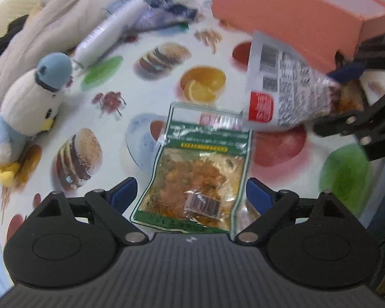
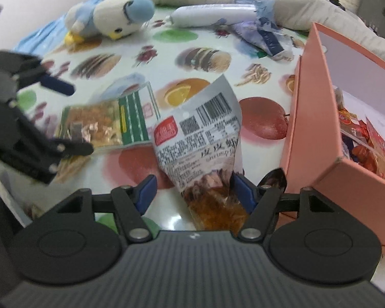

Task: Organize snacks
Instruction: 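Grasp the green-label packet with the left tool while the right holds the shrimp packet, then lift and carry both packets over the pink box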

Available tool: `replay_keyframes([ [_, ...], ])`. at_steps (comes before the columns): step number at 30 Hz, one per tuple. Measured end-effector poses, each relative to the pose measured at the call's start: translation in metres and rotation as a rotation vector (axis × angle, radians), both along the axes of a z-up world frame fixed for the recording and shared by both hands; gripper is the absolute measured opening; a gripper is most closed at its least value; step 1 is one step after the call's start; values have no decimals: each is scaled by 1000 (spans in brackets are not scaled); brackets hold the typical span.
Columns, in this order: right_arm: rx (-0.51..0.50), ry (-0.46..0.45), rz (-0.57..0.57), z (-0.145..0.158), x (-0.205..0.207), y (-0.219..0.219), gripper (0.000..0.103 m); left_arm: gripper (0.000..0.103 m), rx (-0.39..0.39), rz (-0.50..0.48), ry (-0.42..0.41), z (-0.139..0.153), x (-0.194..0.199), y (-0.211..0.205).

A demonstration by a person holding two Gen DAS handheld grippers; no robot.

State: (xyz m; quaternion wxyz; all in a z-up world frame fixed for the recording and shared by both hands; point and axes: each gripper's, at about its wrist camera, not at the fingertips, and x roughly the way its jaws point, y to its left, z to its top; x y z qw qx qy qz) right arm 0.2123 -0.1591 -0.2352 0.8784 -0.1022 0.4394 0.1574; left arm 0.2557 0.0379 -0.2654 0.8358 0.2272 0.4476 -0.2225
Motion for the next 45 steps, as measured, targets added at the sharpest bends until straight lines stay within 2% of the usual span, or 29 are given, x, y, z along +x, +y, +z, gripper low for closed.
replay_keyframes([
  [2, -12, -3, 9, -2, -1, 1, 68, 94, 7, -11, 14, -8, 6, 3],
  [9, -57, 2, 44, -13, 1, 11, 70, 94, -124, 62, 105, -18, 21, 25],
  [13, -68, 4, 35, -16, 4, 11, 69, 90, -143, 83, 95, -18, 16, 24],
  [17, -133, -34, 40, -19, 3, 17, 53, 82, -144, 97, 85, -15, 9, 21],
  [23, -163, -73, 38, -19, 2, 24, 42, 68, -144, 149, 64, -8, -7, 15],
  [31, -78, -106, -14, -1, -15, 26, 38, 54, -213, 285, 40, 1, -33, 15],
  [38, 38, -132, -138, 24, -33, 9, 38, 53, -296, 424, 6, 24, -48, 11],
  [42, 87, -142, -167, 41, -46, 3, 38, 53, -350, 500, -12, 39, -62, 9],
  [45, 112, -157, -177, 55, -58, 0, 38, 53, -376, 521, -36, 57, -74, 6],
])
